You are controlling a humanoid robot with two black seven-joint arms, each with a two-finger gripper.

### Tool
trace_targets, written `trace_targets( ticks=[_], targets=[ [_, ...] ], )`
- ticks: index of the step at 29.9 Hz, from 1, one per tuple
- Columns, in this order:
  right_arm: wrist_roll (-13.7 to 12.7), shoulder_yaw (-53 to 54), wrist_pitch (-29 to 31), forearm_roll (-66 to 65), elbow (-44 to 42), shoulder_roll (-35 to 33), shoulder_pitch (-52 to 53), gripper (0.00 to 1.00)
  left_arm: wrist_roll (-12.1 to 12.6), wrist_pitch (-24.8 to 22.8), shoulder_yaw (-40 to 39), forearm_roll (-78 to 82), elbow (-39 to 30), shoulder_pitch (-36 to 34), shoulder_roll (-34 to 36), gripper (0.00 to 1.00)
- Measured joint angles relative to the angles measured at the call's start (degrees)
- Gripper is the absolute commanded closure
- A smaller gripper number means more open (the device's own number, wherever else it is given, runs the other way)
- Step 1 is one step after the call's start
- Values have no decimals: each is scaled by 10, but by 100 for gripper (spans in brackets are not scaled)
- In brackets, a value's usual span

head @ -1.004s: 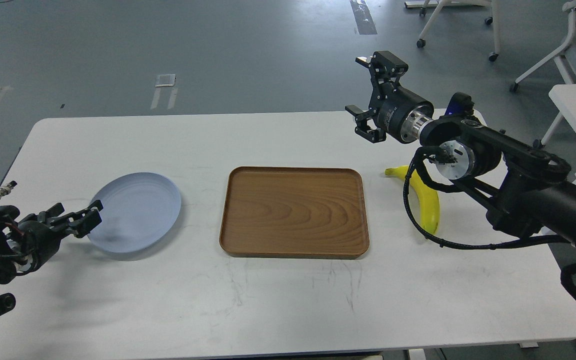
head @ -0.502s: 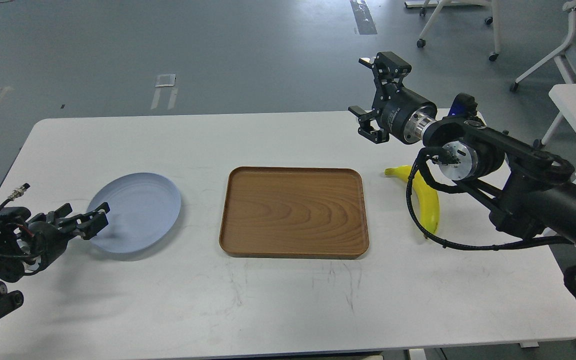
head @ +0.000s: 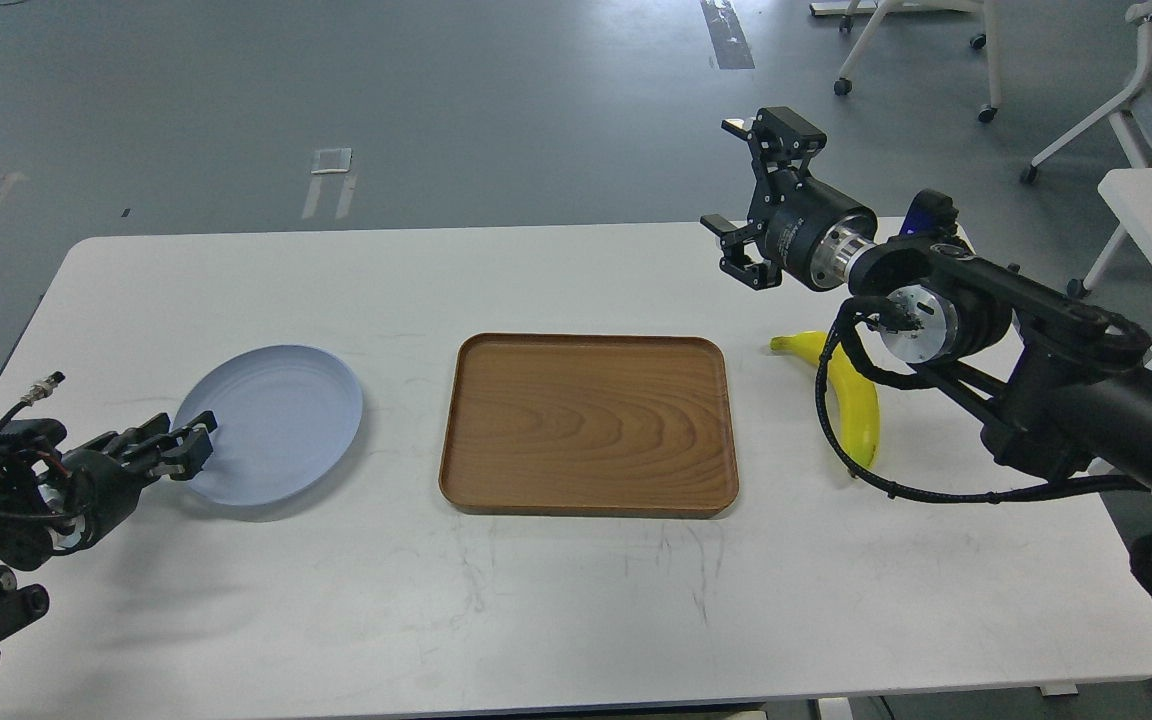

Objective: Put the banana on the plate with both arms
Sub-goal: 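Lower the left gripper to the rim of the light blue plate, then grip the plate rim with the left gripper and lift it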

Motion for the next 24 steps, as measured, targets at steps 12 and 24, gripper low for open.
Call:
trace_targets(
  ticks=[12, 24],
  targets=[
    [1, 0, -1, 0, 1, 1, -5, 0, -20, -9, -11, -10, -3, -11, 1, 100],
    [2, 2, -1, 0, 4, 0, -1, 0, -20, -48, -12, -16, -80, -75, 33, 100]
  ],
)
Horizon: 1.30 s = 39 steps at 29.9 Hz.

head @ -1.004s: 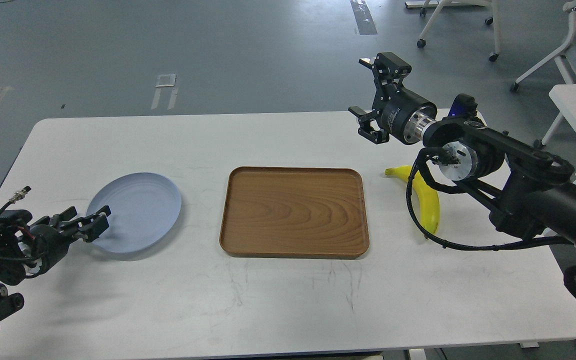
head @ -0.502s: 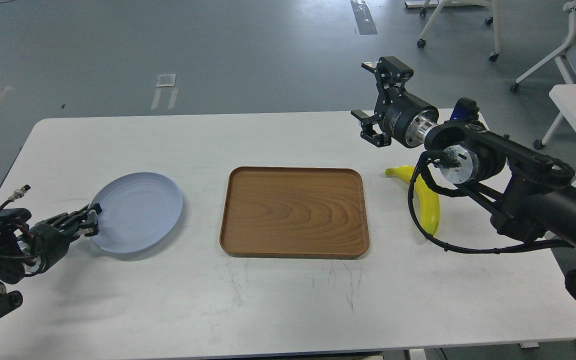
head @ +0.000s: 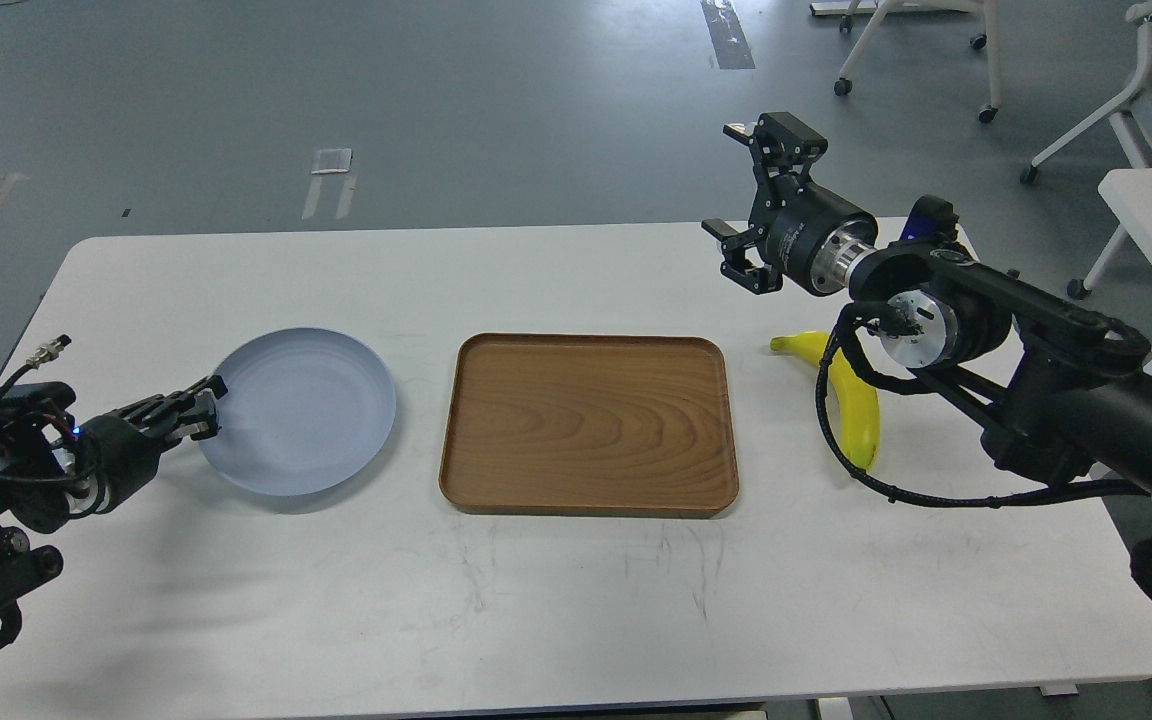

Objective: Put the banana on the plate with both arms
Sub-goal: 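Grip the plate rim with the left gripper and lift it, then carry the plate over the wooden tray and lower it down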

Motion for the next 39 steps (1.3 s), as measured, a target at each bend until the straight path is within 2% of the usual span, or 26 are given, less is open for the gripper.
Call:
trace_targets(
  ticks=[3, 6, 11, 16, 25, 39],
  targets=[
    [0, 0, 0, 0, 0, 0, 4, 0, 0, -57, -4, -2, -29, -50, 20, 100],
    [0, 0, 0, 0, 0, 0, 6, 0, 0, -90, -9, -1, -63, -79, 30, 100],
    [0, 2, 0, 0, 0, 0, 7, 0, 0, -97, -11, 2, -114, -92, 32, 100],
    [0, 5, 0, 0, 0, -9, 7, 0, 0, -94, -9, 13, -123, -107, -17, 100],
    [-1, 9, 2, 0, 2, -32, 11, 0, 0, -87, -5, 19, -107, -147, -137, 100],
    [-1, 29, 1, 2, 2, -73, 9, 1, 0, -87, 17, 28, -4, -143, -257, 100]
  ],
)
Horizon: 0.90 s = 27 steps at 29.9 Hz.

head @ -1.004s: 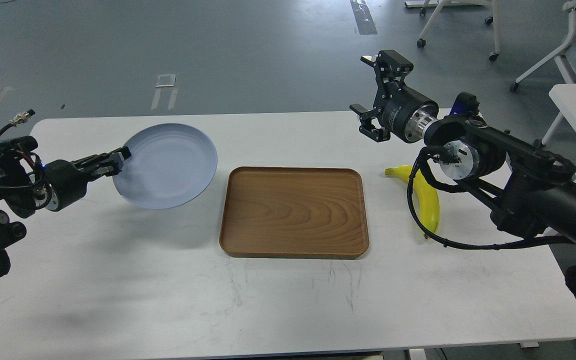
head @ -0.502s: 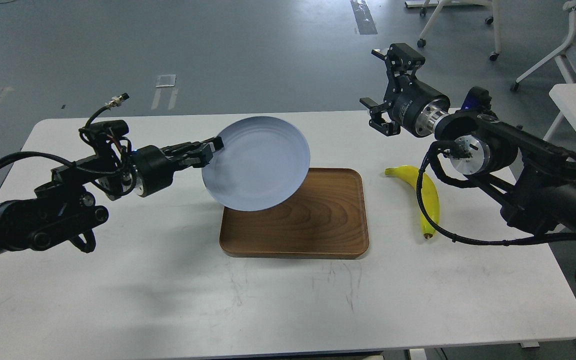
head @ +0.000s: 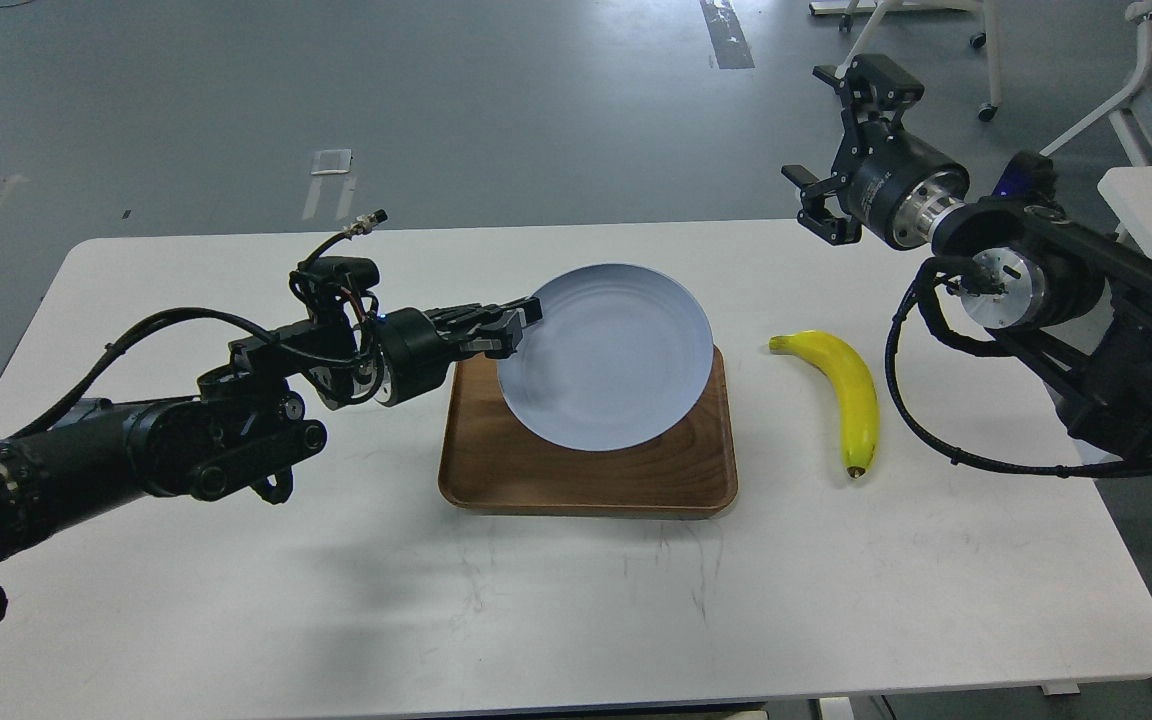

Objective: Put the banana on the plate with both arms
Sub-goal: 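Carry the plate over the wooden tray and lower it down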

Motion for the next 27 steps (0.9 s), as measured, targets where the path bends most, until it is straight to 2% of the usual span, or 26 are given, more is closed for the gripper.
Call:
trace_targets(
  ticks=[7, 14, 27],
  targets=[
    [0, 5, 0, 1, 3, -6, 0, 1, 0, -2, 9, -2, 89, 2, -80, 100],
    [0, 9, -1, 1, 6, -7, 0, 1, 0, -4, 13, -2, 145, 17, -97, 100],
    [-1, 9, -1, 0, 6, -7, -1, 0, 0, -1, 31, -1, 152, 32, -90, 100]
  ],
)
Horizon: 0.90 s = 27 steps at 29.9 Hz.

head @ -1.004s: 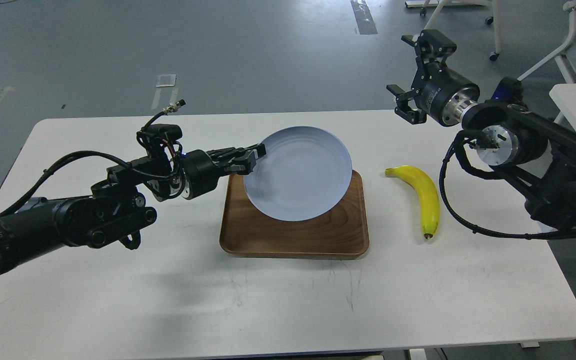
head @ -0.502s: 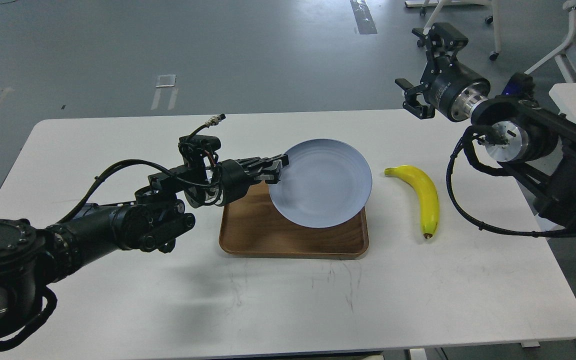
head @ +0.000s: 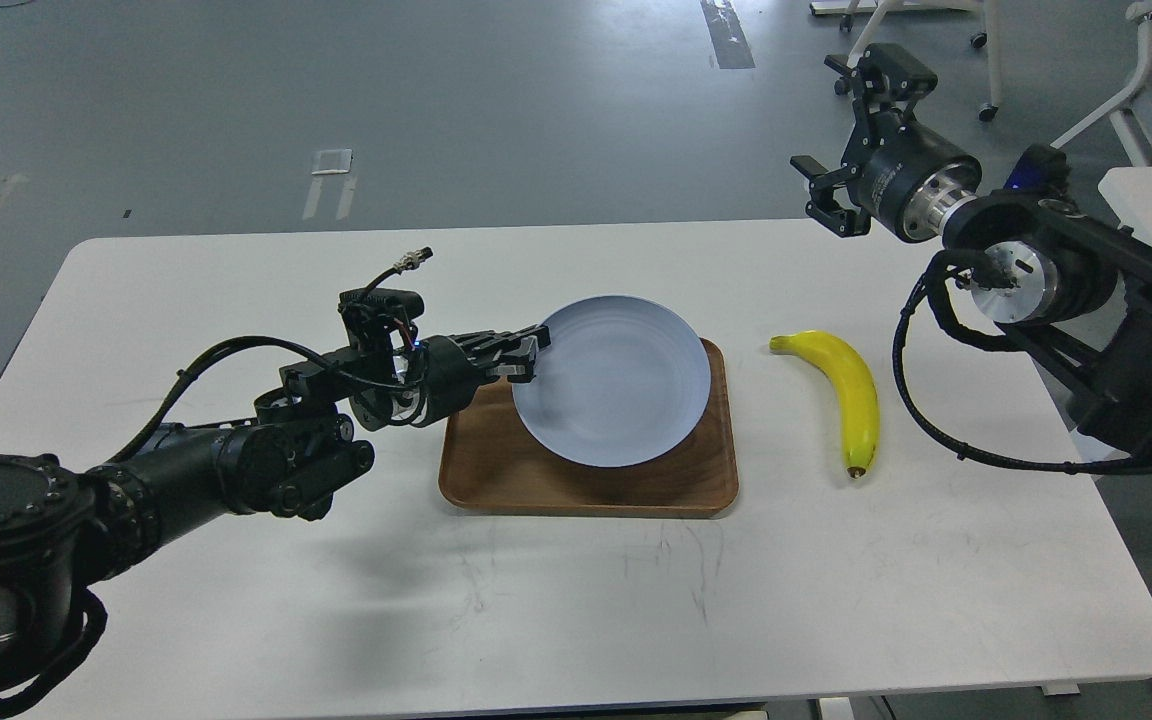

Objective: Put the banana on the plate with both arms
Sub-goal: 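Carry the plate over the wooden tray and lower it down, then release the plate and raise the left gripper away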

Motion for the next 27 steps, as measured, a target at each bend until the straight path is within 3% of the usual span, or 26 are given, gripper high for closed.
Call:
trace_targets(
  ticks=[5, 8, 10, 14, 16, 19, 22, 27],
  targets=[
    [0, 0, 0, 0, 0, 0, 0, 0, 0, 0, 12, -1, -4, 6, 4, 100],
    [0, 0, -1, 0, 0, 0, 0, 0, 0, 0, 13, -3, -6, 11, 5, 85],
    [0, 0, -1, 0, 0, 0, -1, 0, 0, 0, 13, -5, -6, 12, 5, 60],
    [0, 0, -1, 0, -2, 0, -1, 0, 0, 0, 13, -8, -6, 13, 3, 48],
    [0, 0, -1, 0, -2, 0, -1, 0, 0, 0, 13, -8, -5, 13, 3, 33],
    [0, 0, -1, 0, -2, 0, -1, 0, 0, 1, 13, -10, -5, 13, 2, 25],
    [0, 0, -1, 0, -2, 0, -1, 0, 0, 1, 8, -14, -5, 10, 6, 4],
    [1, 0, -1, 0, 0, 0, -1, 0, 0, -5, -33, -113, -7, -33, 46, 2]
  ],
)
